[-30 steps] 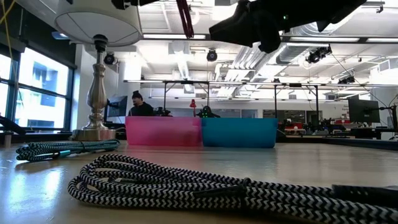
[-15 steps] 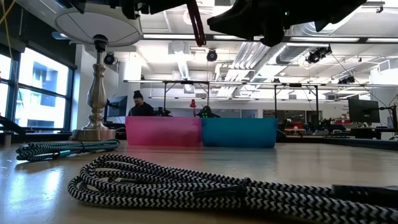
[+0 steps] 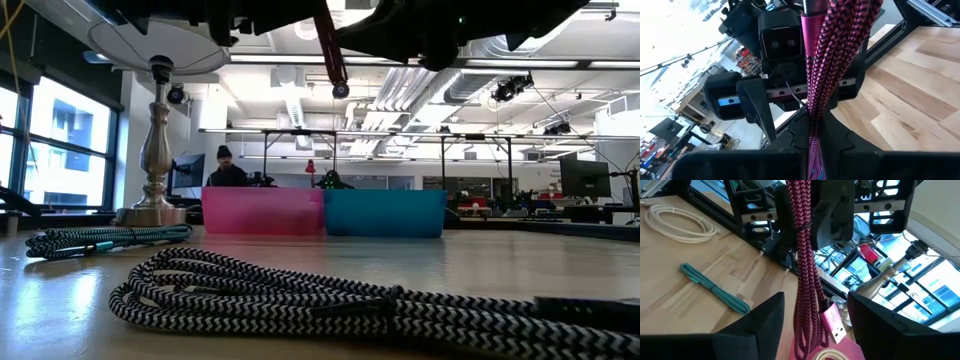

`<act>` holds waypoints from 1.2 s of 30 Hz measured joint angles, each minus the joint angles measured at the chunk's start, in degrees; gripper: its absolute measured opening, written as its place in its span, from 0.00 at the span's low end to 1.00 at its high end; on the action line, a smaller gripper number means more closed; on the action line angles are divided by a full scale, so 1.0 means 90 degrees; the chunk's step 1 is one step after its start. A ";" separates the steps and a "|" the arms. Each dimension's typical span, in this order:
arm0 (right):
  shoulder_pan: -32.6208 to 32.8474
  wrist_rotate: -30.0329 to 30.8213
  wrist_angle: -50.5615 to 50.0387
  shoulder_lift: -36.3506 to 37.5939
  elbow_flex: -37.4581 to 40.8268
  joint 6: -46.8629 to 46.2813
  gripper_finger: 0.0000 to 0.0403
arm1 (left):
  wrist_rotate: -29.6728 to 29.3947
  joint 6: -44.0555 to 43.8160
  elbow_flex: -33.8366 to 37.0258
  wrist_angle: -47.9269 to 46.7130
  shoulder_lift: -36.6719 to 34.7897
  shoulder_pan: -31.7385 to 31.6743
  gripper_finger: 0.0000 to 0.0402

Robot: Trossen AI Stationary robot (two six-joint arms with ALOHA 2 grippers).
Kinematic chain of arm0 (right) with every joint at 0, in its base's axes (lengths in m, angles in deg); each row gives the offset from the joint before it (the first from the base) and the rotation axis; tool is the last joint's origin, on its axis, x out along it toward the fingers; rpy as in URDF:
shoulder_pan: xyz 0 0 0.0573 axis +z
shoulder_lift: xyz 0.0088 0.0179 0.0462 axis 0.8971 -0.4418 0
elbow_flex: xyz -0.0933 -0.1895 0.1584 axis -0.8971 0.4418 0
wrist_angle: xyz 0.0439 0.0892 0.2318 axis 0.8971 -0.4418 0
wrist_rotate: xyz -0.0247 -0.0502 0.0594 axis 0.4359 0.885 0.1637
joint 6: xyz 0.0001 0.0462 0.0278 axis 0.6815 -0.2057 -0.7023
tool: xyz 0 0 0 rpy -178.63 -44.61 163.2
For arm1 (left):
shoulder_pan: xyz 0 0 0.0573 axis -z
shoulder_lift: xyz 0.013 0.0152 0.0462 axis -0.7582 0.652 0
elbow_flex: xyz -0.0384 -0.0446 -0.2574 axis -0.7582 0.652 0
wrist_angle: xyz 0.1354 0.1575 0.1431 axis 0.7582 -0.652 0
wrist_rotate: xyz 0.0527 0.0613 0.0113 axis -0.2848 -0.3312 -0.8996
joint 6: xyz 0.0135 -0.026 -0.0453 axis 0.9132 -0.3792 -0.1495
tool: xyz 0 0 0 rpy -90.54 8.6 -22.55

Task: Pick & Place USB Port
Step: Put the pink charger cable into the blue bin

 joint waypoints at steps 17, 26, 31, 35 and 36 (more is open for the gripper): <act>-0.0013 -0.0223 -0.0194 0.0000 0.0000 -0.0176 0.43 | 0.0655 -0.0152 -0.0012 0.0291 0.0471 -0.0607 0.02; -0.0312 -0.0267 -0.0303 0.0000 0.0000 -0.0483 0.30 | 0.0875 -0.0154 -0.0010 0.0475 0.0469 -0.0624 0.02; -0.0421 -0.0275 -0.0335 -0.0041 0.0000 -0.0603 0.27 | 0.0874 -0.0153 -0.0010 0.0482 0.0469 -0.0626 0.02; -0.0418 -0.0198 -0.0332 -0.0170 0.0000 -0.0507 0.14 | 0.0864 -0.0154 -0.0005 0.0428 0.0469 -0.0626 0.02; -0.0420 -0.0197 -0.0331 -0.0205 0.0000 -0.0497 0.09 | 0.0859 -0.0156 -0.0002 0.0417 0.0469 -0.0626 0.02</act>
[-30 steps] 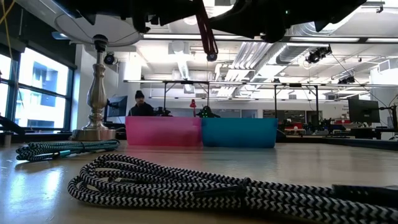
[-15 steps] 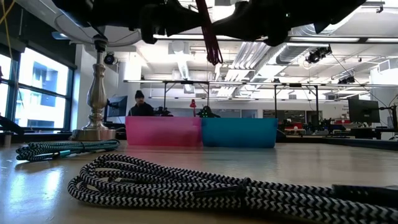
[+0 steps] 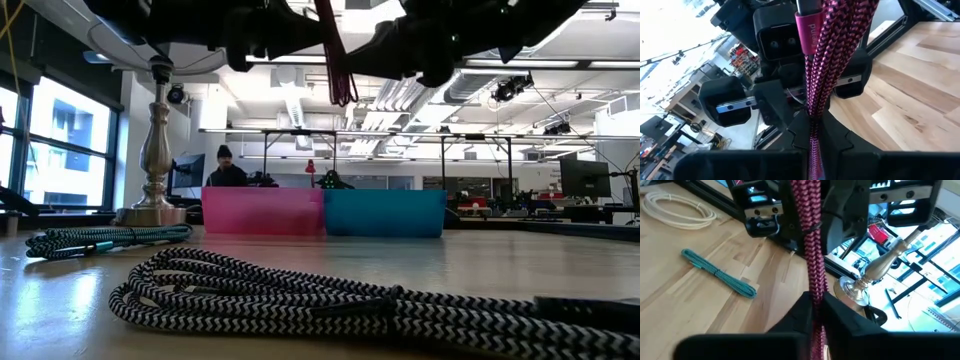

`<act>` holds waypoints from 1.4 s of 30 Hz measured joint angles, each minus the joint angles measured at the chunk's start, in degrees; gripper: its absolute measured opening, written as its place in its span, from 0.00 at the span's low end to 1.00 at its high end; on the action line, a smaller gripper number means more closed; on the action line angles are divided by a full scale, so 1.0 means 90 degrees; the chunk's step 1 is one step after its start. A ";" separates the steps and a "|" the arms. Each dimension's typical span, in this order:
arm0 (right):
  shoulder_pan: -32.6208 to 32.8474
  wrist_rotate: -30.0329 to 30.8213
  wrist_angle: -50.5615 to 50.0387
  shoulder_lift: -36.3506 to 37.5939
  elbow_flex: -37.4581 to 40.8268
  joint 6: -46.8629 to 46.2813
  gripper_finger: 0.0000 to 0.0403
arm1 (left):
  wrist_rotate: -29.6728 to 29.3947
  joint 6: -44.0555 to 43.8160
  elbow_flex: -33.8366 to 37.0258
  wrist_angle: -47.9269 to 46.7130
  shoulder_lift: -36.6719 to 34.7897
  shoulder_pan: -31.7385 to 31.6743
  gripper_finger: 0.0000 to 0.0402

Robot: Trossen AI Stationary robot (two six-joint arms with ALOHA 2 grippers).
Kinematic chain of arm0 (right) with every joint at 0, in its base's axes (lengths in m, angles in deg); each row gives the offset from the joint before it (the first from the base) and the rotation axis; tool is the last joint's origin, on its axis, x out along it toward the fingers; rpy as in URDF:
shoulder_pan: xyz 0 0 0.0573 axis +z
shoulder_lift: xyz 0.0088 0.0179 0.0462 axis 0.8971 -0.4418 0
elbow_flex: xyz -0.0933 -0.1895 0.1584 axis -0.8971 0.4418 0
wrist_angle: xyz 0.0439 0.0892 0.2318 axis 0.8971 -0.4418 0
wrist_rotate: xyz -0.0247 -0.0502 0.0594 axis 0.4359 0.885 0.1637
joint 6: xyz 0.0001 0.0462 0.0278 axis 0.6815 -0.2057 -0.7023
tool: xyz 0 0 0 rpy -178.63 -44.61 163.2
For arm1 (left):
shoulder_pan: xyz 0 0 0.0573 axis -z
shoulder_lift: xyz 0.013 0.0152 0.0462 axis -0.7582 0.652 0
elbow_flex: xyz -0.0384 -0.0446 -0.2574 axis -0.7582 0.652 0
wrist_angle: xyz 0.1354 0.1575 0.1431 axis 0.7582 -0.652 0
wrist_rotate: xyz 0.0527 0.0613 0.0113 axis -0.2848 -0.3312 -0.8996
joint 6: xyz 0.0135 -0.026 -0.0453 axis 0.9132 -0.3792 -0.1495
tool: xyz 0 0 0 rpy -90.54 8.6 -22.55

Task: Pick & Place USB Port
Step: Put the pink charger cable into the blue bin

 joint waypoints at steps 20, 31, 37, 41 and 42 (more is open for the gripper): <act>-0.0135 0.1760 -0.0307 -0.0085 -0.0002 -0.0035 0.01 | -0.0312 -0.0219 -0.0005 -0.0102 -0.0233 0.0005 0.36; -0.1007 0.3871 -0.1946 -0.0084 0.0002 -0.1049 0.00 | -0.0975 -0.0226 -0.0010 -0.1608 -0.1452 0.0010 0.37; -0.1516 0.3726 -0.2493 -0.0084 0.0002 -0.2055 0.02 | -0.1169 -0.0223 -0.0008 -0.2019 -0.1557 0.0010 0.37; -0.1678 0.3438 -0.2704 -0.0084 0.0002 -0.2466 0.06 | -0.1170 -0.0221 -0.0008 -0.2103 -0.1557 0.0008 0.37; -0.1695 0.3285 -0.2725 -0.0084 0.0002 -0.2504 0.07 | -0.1169 -0.0221 -0.0008 -0.2136 -0.1557 0.0008 0.37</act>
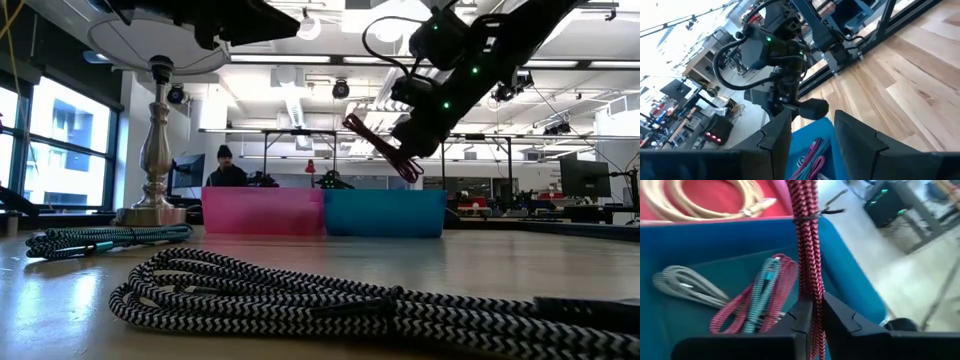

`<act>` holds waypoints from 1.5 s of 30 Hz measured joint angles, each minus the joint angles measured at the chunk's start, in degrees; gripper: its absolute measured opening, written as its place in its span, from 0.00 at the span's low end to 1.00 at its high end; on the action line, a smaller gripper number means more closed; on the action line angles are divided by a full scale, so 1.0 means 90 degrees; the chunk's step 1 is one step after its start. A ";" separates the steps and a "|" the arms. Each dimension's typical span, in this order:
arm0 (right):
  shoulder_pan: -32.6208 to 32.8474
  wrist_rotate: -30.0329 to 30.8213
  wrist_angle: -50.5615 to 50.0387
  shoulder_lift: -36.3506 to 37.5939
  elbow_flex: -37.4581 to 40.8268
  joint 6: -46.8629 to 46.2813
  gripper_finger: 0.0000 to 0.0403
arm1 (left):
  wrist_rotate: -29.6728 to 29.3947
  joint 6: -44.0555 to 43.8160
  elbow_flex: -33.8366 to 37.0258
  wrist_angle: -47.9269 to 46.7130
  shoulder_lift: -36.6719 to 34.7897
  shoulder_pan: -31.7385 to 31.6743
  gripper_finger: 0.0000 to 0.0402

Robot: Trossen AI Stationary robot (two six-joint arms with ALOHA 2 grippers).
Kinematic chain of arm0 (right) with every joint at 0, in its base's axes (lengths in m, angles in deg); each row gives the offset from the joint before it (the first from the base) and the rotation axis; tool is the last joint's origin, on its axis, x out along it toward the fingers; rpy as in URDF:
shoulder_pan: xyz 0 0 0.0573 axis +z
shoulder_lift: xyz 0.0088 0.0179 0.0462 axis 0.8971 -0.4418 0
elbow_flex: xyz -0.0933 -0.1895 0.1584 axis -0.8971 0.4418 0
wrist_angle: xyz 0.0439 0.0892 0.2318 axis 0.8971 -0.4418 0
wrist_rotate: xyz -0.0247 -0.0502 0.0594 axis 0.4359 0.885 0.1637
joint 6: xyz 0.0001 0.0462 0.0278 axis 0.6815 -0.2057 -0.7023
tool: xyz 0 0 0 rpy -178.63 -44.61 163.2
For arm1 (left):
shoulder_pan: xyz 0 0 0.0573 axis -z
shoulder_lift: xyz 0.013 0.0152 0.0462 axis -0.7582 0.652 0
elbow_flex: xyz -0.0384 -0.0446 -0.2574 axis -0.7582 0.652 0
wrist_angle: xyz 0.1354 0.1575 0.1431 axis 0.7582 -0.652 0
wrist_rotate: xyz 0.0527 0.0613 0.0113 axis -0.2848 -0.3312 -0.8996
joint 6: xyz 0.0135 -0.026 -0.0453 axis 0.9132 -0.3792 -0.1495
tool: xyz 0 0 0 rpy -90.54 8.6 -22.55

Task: Pick & Place USB Port
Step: Put the pink charger cable into the blue bin, then put the white and black charger cable into the blue bin

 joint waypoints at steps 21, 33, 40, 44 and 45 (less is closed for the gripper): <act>0.0006 -0.0274 -0.0133 0.0000 0.0000 -0.0368 0.38 | -0.0163 -0.0447 -0.0098 -0.0836 -0.0124 0.0000 0.37; 0.0009 -0.1158 0.0451 0.0000 -0.0002 0.0195 0.58 | -0.0744 -0.1439 -0.2083 -0.5708 -0.0780 0.0733 0.37; 0.0006 -0.2242 0.1116 0.0001 -0.0002 0.0358 0.59 | -0.0768 -0.3218 -0.2601 -0.7515 -0.0770 0.1805 0.37; 0.0012 -0.2767 0.1398 0.0002 -0.0002 0.0387 0.59 | -0.0761 -0.4309 -0.2613 -0.8401 -0.0670 0.2361 0.37; 0.0028 -0.2859 0.1445 0.0002 -0.0002 0.0424 0.59 | -0.0741 -0.4482 -0.2613 -0.8609 -0.0602 0.2472 0.37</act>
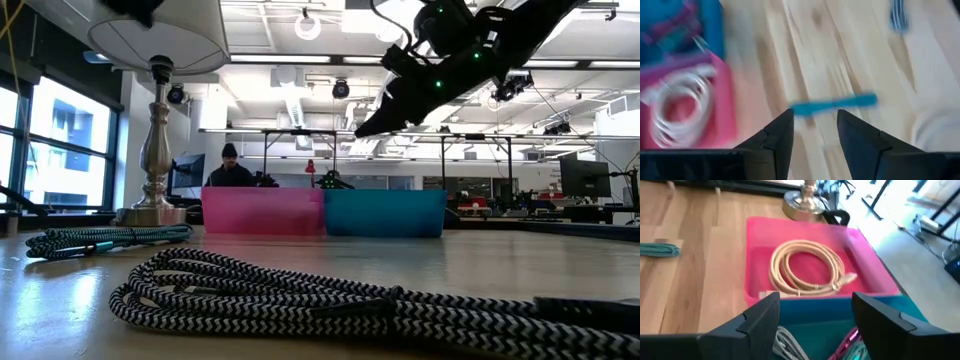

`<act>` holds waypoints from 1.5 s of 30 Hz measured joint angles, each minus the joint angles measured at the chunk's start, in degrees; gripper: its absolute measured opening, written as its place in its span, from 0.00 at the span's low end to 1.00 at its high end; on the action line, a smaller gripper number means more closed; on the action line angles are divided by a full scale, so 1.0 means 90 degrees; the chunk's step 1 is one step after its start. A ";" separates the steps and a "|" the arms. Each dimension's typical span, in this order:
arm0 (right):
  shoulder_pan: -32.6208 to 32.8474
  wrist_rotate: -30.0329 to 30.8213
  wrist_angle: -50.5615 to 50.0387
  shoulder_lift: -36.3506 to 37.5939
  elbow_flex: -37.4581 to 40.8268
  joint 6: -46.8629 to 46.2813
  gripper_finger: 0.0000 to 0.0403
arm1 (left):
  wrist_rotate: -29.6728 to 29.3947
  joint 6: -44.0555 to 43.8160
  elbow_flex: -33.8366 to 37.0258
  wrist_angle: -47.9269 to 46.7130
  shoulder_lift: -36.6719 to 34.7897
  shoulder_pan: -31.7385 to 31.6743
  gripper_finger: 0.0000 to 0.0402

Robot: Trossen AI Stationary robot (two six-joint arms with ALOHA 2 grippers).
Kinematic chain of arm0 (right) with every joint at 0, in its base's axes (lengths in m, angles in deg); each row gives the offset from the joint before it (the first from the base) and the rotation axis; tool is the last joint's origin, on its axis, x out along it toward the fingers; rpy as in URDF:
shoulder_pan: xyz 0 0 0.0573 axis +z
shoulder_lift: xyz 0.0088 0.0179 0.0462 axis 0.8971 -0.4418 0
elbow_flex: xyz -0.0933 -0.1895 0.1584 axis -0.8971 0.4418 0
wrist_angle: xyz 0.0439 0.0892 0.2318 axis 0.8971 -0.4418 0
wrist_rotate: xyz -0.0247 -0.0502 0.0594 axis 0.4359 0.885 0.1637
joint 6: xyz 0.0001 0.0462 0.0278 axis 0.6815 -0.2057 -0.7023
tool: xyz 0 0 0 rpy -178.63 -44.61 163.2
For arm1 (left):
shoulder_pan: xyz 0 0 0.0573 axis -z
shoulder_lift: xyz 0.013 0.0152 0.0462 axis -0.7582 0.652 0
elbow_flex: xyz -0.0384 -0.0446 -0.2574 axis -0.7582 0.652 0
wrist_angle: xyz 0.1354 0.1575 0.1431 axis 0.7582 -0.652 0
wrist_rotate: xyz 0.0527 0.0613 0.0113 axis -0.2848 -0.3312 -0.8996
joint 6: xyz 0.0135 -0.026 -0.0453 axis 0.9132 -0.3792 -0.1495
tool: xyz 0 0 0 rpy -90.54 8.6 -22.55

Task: Pick & Place USB Port
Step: Put the white and black charger cable into the blue bin

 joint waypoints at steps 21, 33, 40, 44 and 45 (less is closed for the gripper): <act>0.0807 -0.0184 0.0182 0.0000 0.0000 0.0320 0.59 | 0.0505 -0.0666 0.0022 -0.0745 0.1960 0.0736 0.37; 0.0814 -0.0184 0.0088 0.0000 0.0000 0.0307 0.59 | 0.0327 -0.2316 0.0027 -0.1981 0.2019 0.0731 0.37; 0.0814 -0.0185 0.0080 0.0000 0.0000 0.0310 0.59 | 0.0304 -0.2992 0.0027 -0.2639 0.2020 0.0731 0.37; 0.0814 -0.0184 0.0079 0.0000 0.0000 0.0311 0.59 | 0.0221 -0.3140 0.0027 -0.2773 0.2020 0.0731 0.37; 0.0814 -0.0186 0.0078 0.0000 0.0000 0.0310 0.59 | 0.0179 -0.3144 0.0027 -0.2775 0.2020 0.0731 0.37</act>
